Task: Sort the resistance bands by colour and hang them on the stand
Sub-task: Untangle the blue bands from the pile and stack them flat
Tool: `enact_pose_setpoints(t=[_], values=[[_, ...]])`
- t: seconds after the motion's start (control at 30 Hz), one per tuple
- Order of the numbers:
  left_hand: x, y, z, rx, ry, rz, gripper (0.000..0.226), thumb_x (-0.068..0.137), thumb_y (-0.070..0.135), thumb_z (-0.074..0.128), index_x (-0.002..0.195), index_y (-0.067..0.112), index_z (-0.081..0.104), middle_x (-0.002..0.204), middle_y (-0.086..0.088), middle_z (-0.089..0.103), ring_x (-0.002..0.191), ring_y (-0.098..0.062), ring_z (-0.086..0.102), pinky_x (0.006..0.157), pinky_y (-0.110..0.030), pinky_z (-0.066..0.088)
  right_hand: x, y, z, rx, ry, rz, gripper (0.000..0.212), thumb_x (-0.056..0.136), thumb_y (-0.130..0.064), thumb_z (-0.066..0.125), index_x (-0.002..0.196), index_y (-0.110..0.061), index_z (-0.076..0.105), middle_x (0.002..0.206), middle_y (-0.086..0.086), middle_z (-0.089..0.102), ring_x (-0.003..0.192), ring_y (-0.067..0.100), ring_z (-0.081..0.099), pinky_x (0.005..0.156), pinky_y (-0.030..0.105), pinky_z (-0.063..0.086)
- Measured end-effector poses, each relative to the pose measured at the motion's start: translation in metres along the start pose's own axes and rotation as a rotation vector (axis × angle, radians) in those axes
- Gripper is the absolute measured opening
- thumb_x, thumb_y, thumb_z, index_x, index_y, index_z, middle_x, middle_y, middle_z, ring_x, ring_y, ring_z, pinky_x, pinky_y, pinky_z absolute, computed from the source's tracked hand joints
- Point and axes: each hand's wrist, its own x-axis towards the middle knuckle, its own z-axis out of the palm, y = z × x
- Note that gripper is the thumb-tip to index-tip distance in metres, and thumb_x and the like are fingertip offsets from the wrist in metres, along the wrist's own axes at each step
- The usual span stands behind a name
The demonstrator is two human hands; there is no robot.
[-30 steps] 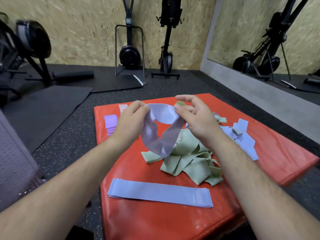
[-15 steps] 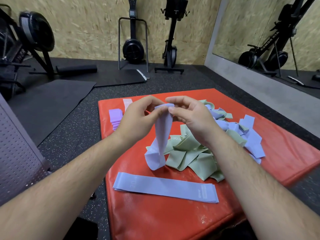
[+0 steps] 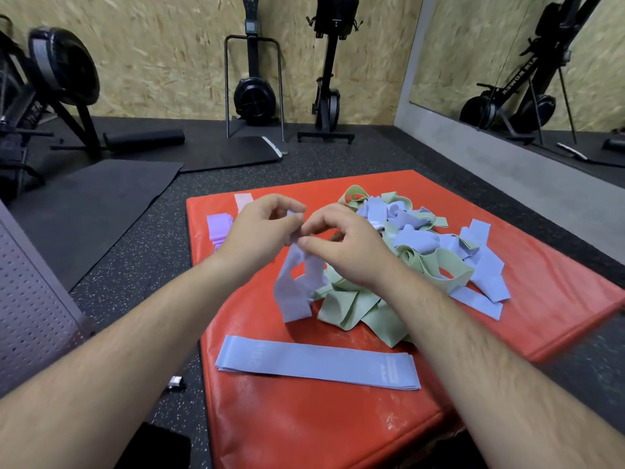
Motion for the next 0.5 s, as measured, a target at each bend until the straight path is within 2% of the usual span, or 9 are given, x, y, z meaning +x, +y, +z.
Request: enact_pose_setpoints(t=[0.03,0.1,0.17,0.2,0.27,0.33,0.37,0.43,0.5], values=[[-0.001,-0.001,-0.002,0.067,-0.007,0.045,0.012,0.089,0.012,0.065,0.097,0.020,0.069,0.076,-0.006,0.064,0.069,-0.017,0.058,0.068,-0.037,0.048,0.002,0.001,0.001,0.034,0.018,0.017,0.011,0.081,-0.011,0.071,0.086,-0.020,0.068,0.100,-0.003,0.062,0.093,0.008,0.060,0.080,0.021,0.043],[-0.005,0.001,-0.006,0.112,-0.051,0.108,0.025,0.086,0.006,0.064,0.102,0.024,0.067,0.074,0.006,0.062,0.069,-0.015,0.058,0.064,-0.035,0.046,0.006,0.003,0.002,0.095,0.035,0.045,0.021,0.080,-0.015,0.065,0.096,-0.027,0.060,0.113,-0.003,0.060,0.105,0.008,0.058,0.087,0.026,0.043],[-0.009,0.003,-0.011,0.107,-0.068,0.155,0.031,0.084,0.006,0.062,0.108,0.025,0.065,0.081,0.004,0.065,0.074,-0.016,0.063,0.063,-0.041,0.051,0.011,0.005,0.006,0.166,-0.041,0.062,0.030,0.083,-0.018,0.065,0.109,-0.028,0.053,0.121,-0.006,0.060,0.117,0.006,0.056,0.097,0.031,0.044],[-0.010,0.003,-0.015,0.102,-0.051,0.164,0.033,0.084,0.005,0.061,0.110,0.025,0.064,0.088,-0.003,0.066,0.078,-0.020,0.066,0.065,-0.045,0.053,0.013,0.007,0.008,0.210,-0.086,0.080,0.033,0.087,-0.016,0.066,0.115,-0.025,0.052,0.115,-0.005,0.063,0.113,0.008,0.059,0.098,0.032,0.045],[-0.014,0.003,-0.022,0.085,-0.007,0.182,0.031,0.088,0.000,0.062,0.111,0.021,0.065,0.100,-0.012,0.067,0.087,-0.028,0.069,0.073,-0.049,0.056,0.015,0.007,0.012,0.262,-0.144,0.125,0.034,0.092,-0.013,0.067,0.121,-0.017,0.052,0.097,0.003,0.066,0.094,0.012,0.062,0.088,0.035,0.049],[-0.017,0.003,-0.029,0.090,0.032,0.194,0.026,0.090,-0.001,0.062,0.107,0.017,0.068,0.103,-0.010,0.071,0.093,-0.029,0.069,0.079,-0.045,0.056,0.017,0.004,0.015,0.242,-0.171,0.120,0.028,0.091,-0.013,0.071,0.116,-0.014,0.058,0.097,0.015,0.068,0.087,0.012,0.061,0.083,0.038,0.052],[-0.019,0.003,-0.033,0.099,0.055,0.195,0.024,0.091,-0.001,0.062,0.105,0.017,0.069,0.102,-0.007,0.072,0.091,-0.026,0.069,0.079,-0.042,0.056,0.018,0.002,0.016,0.240,-0.181,0.116,0.026,0.090,-0.012,0.073,0.113,-0.012,0.060,0.097,0.015,0.068,0.085,0.011,0.061,0.081,0.034,0.052],[-0.021,0.002,-0.040,0.110,0.107,0.190,0.023,0.091,0.002,0.063,0.103,0.020,0.070,0.098,-0.001,0.072,0.083,-0.018,0.068,0.076,-0.039,0.056,0.018,-0.001,0.016,0.233,-0.195,0.126,0.027,0.087,-0.013,0.076,0.110,-0.009,0.063,0.087,0.002,0.066,0.077,0.005,0.059,0.071,0.021,0.049],[-0.021,0.000,-0.046,0.113,0.148,0.178,0.023,0.091,0.006,0.064,0.102,0.025,0.071,0.094,0.003,0.073,0.082,-0.016,0.067,0.076,-0.038,0.055,0.018,0.000,0.012,0.193,-0.233,0.157,0.031,0.084,-0.015,0.080,0.110,-0.010,0.064,0.083,-0.003,0.062,0.073,0.006,0.057,0.068,0.021,0.046]])
